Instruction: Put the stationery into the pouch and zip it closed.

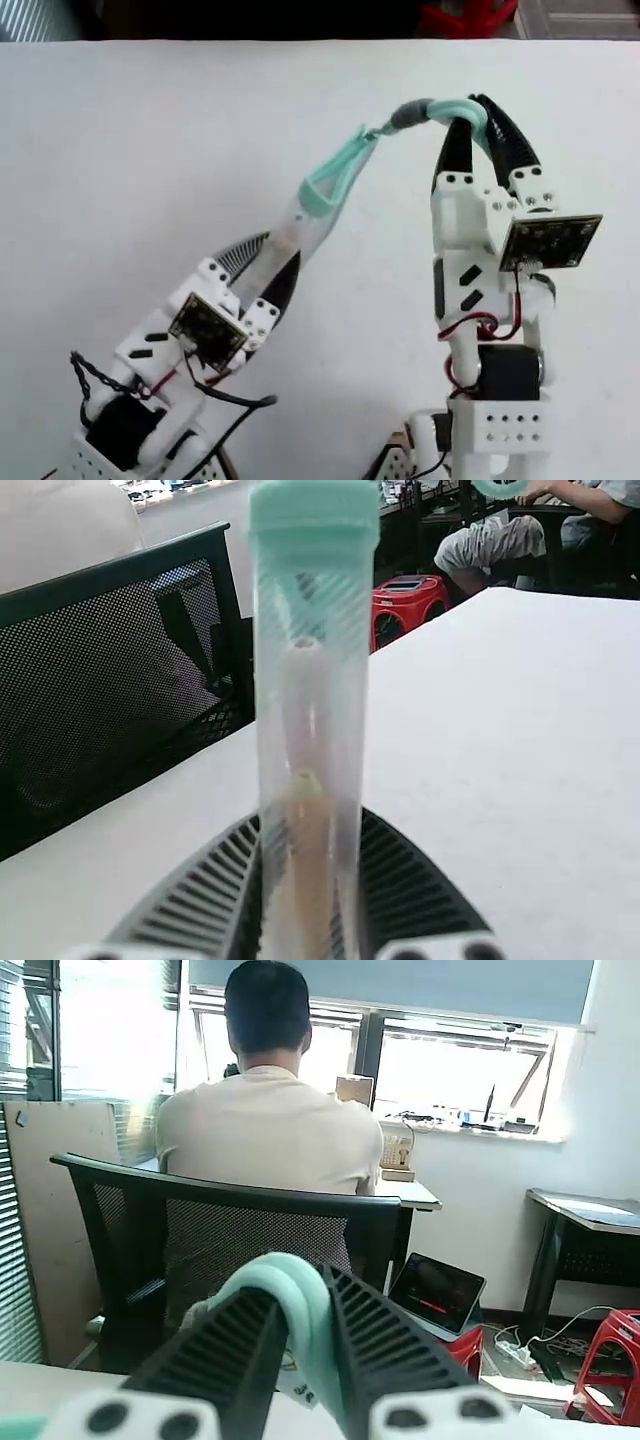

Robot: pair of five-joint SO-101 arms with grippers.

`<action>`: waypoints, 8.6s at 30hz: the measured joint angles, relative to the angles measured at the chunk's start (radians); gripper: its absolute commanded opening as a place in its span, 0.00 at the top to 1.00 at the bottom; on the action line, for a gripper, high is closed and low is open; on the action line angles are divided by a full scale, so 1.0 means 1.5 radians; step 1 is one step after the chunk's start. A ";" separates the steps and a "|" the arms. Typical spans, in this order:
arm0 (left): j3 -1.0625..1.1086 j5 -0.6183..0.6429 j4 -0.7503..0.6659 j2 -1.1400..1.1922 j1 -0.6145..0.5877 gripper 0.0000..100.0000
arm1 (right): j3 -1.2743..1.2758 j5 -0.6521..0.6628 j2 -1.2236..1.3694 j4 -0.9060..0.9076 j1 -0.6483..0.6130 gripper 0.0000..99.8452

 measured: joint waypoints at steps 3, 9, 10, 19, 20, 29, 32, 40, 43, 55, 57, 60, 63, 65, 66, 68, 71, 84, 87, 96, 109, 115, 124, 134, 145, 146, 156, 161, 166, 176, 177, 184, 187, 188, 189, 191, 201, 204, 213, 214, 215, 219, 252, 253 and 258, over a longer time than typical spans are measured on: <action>0.016 -0.001 -0.002 -0.009 0.000 0.97 | -0.056 0.001 0.001 0.046 0.000 0.98; 0.030 0.013 -0.005 -0.009 0.000 0.97 | -0.167 0.001 0.000 0.105 -0.048 0.98; 0.031 0.013 -0.005 -0.009 0.000 0.97 | -0.185 0.001 0.000 0.116 -0.056 0.98; 0.033 0.013 -0.006 -0.008 0.000 0.97 | -0.351 0.001 0.074 0.236 -0.083 0.98; 0.037 0.013 -0.009 -0.008 0.000 0.97 | -0.373 0.000 0.085 0.250 -0.089 0.98; 0.105 -0.004 -0.091 -0.009 0.001 0.98 | -0.669 -0.032 0.206 0.417 -0.198 0.98; 0.106 -0.004 -0.093 -0.009 0.001 0.98 | -0.767 -0.032 0.271 0.502 -0.251 0.98; 0.110 -0.002 -0.087 -0.007 -0.001 0.98 | -0.857 -0.080 0.354 0.659 -0.414 0.98; 0.110 -0.007 -0.087 -0.008 -0.001 0.98 | -0.860 -0.099 0.359 0.660 -0.462 0.98; 0.163 -0.052 -0.161 -0.009 -0.004 0.98 | -0.860 -0.108 0.436 0.634 -0.666 0.98; 0.164 -0.052 -0.172 -0.009 -0.013 0.98 | -0.860 -0.108 0.466 0.634 -0.694 0.98; 0.162 -0.052 -0.194 0.010 -0.042 0.98 | -0.861 -0.106 0.511 0.650 -0.710 0.98; 0.136 -0.052 -0.209 0.081 -0.050 0.98 | -0.861 -0.062 0.532 0.680 -0.711 0.98; 0.106 -0.045 -0.235 0.152 -0.054 0.98 | -0.861 -0.032 0.531 0.699 -0.711 0.98; 0.088 -0.043 -0.252 0.195 -0.054 0.98 | -0.861 -0.021 0.529 0.704 -0.711 0.98; 0.042 -0.040 -0.281 0.293 -0.056 0.98 | -0.861 -0.013 0.527 0.712 -0.706 0.98; -0.048 -0.034 -0.315 0.465 -0.058 0.98 | -0.861 -0.005 0.521 0.721 -0.677 0.98; -0.222 -0.023 -0.381 0.773 -0.049 0.98 | -0.860 -0.003 0.526 0.714 -0.606 0.98; -0.288 0.001 -0.340 0.818 -0.049 0.98 | -0.860 -0.003 0.547 0.714 -0.606 0.98; -0.333 0.013 -0.314 0.896 -0.049 0.98 | -0.868 -0.002 0.570 0.714 -0.605 0.98; -0.436 0.013 -0.265 0.992 -0.051 0.98 | -0.945 -0.002 0.598 0.715 -0.718 0.98; -0.472 0.013 -0.241 1.021 -0.051 0.98 | -1.000 -0.002 0.614 0.717 -0.740 0.98; -0.485 0.013 -0.247 1.020 -0.051 0.98 | -1.068 -0.002 0.638 0.724 -0.784 0.98; -0.484 0.010 -0.243 1.025 -0.051 0.98 | -1.074 -0.004 0.656 0.743 -0.708 0.73; -0.487 0.008 -0.248 1.031 -0.049 0.98 | -1.081 -0.007 0.660 0.735 -0.627 0.72; -0.487 0.008 -0.248 1.031 -0.049 0.98 | -1.081 -0.007 0.661 0.731 -0.615 0.72; -0.632 0.072 0.147 0.957 0.010 0.98 | -1.081 0.062 0.668 0.675 -0.417 0.72; -0.671 0.064 0.251 0.933 -0.028 0.98 | -1.081 0.066 0.659 0.673 -0.297 0.72; -0.628 0.048 0.244 0.911 -0.054 0.98 | -1.081 0.084 0.657 0.688 -0.117 0.72; -0.511 -0.227 0.295 0.733 -0.147 0.98 | -0.896 0.463 0.657 0.793 0.092 0.72; -0.492 -0.254 0.261 0.722 -0.165 0.98 | -0.870 0.492 0.657 0.793 0.106 0.72; -0.479 -0.299 0.164 0.647 -0.270 0.98 | -0.742 0.555 0.657 0.766 0.184 0.72; -0.489 -0.313 0.171 0.643 -0.273 0.98 | -0.675 0.548 0.657 0.732 0.198 0.72; -0.493 -0.321 0.171 0.643 -0.272 0.98 | -0.651 0.537 0.657 0.720 0.199 0.72; -0.497 -0.332 0.171 0.645 -0.267 0.98 | -0.626 0.523 0.658 0.705 0.198 0.72; -0.518 -0.360 0.171 0.674 -0.255 0.98 | -0.577 0.491 0.658 0.673 0.197 0.72; -0.959 -0.386 0.302 1.204 -0.226 0.97 | -0.487 0.376 0.658 0.583 0.245 0.72; -1.187 -0.383 0.409 1.352 -0.222 0.97 | -0.487 0.345 0.658 0.583 0.265 0.72; -1.607 -0.339 0.622 1.600 -0.162 0.81 | -0.384 0.219 0.658 0.557 0.224 0.72; -1.627 -0.336 0.645 1.615 -0.149 0.81 | -0.364 0.211 0.657 0.543 0.212 0.72; -1.638 -0.328 0.662 1.628 -0.137 0.80 | -0.343 0.204 0.655 0.529 0.202 0.72; -1.652 -0.306 0.678 1.647 -0.094 0.78 | -0.283 0.192 0.631 0.490 0.177 0.72; -1.319 0.064 0.383 1.468 -0.345 0.98 | -0.261 0.113 0.672 0.381 0.179 0.98; -1.299 0.069 0.351 1.495 -0.346 0.98 | -0.261 0.092 0.677 0.381 0.179 0.98; -1.270 0.077 0.198 1.624 -0.347 0.98 | -0.226 0.005 0.680 0.352 0.176 0.98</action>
